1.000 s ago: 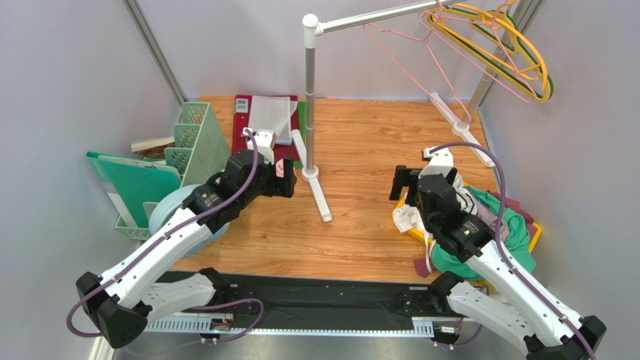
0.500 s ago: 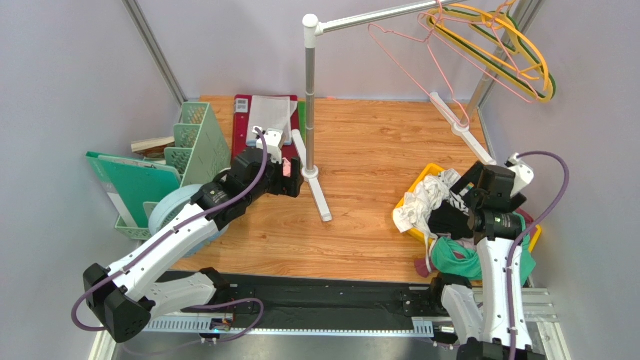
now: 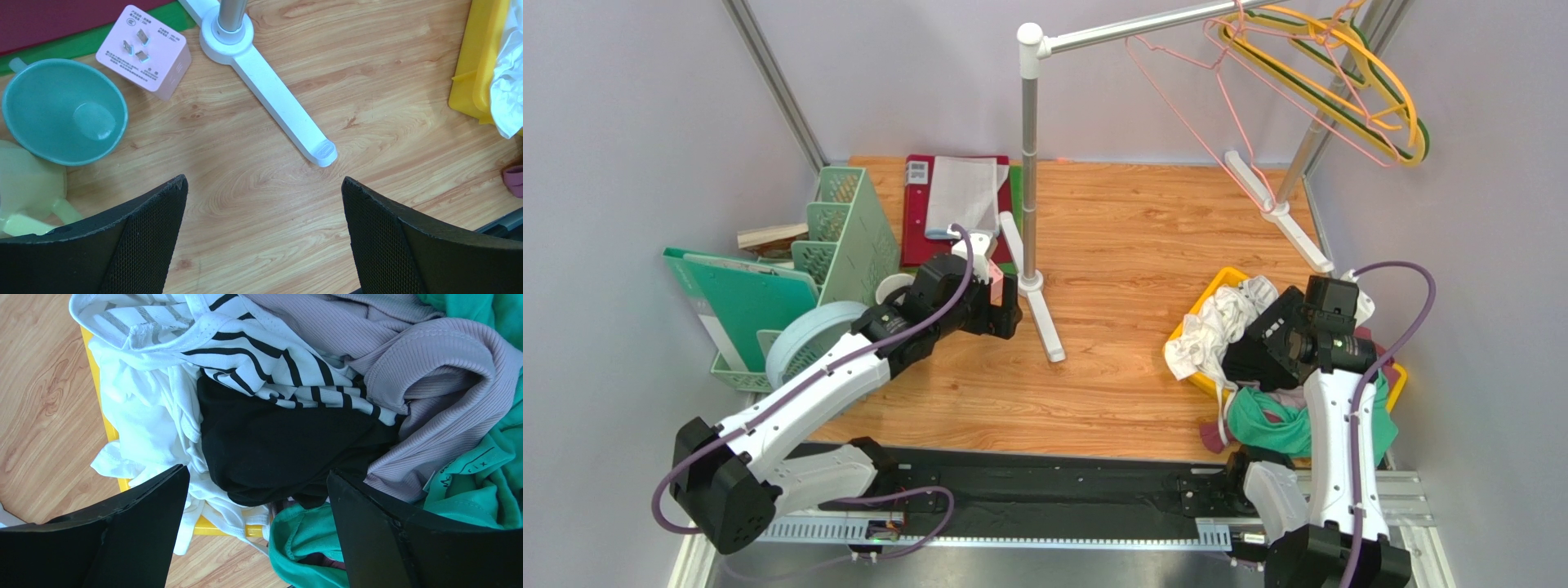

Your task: Place the tank top on the hanger

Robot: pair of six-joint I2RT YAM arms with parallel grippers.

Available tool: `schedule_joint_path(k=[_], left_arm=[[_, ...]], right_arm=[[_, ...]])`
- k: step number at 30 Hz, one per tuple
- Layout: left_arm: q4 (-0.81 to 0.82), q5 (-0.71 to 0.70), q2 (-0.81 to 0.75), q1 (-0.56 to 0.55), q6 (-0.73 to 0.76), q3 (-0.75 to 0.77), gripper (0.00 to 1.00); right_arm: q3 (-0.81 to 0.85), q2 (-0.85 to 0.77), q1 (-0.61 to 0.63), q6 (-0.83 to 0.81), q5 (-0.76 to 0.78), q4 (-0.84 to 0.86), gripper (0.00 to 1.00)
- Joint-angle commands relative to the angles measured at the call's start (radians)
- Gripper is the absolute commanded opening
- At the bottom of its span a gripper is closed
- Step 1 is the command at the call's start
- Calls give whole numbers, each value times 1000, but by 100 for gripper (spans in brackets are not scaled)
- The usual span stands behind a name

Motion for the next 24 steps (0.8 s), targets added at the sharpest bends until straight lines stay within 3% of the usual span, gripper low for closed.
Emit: schedule_joint_path(k=[1, 16, 18, 19, 20, 22, 23, 24], left_arm=[[68, 32, 6, 6, -22, -6, 99], [56, 22, 19, 17, -8, 12, 99], [49, 17, 14, 17, -13, 14, 99], [45, 11, 13, 17, -13, 14, 99], [42, 8, 9, 17, -14, 14, 99], [36, -4, -1, 18, -16, 11, 99], [34, -9, -7, 18, -16, 11, 99], [31, -12, -15, 18, -17, 11, 99]], right_arm=[[4, 17, -2, 19, -26, 5, 88], [-73, 175, 35, 68, 38, 137, 84], [-70, 199, 37, 64, 39, 149, 80], [-64, 224, 37, 60, 34, 151, 73], [-61, 230, 37, 56, 20, 160, 55], [-53, 246, 37, 48, 8, 164, 41], [-45, 249, 37, 45, -1, 166, 23], [-36, 249, 37, 41, -1, 160, 15]])
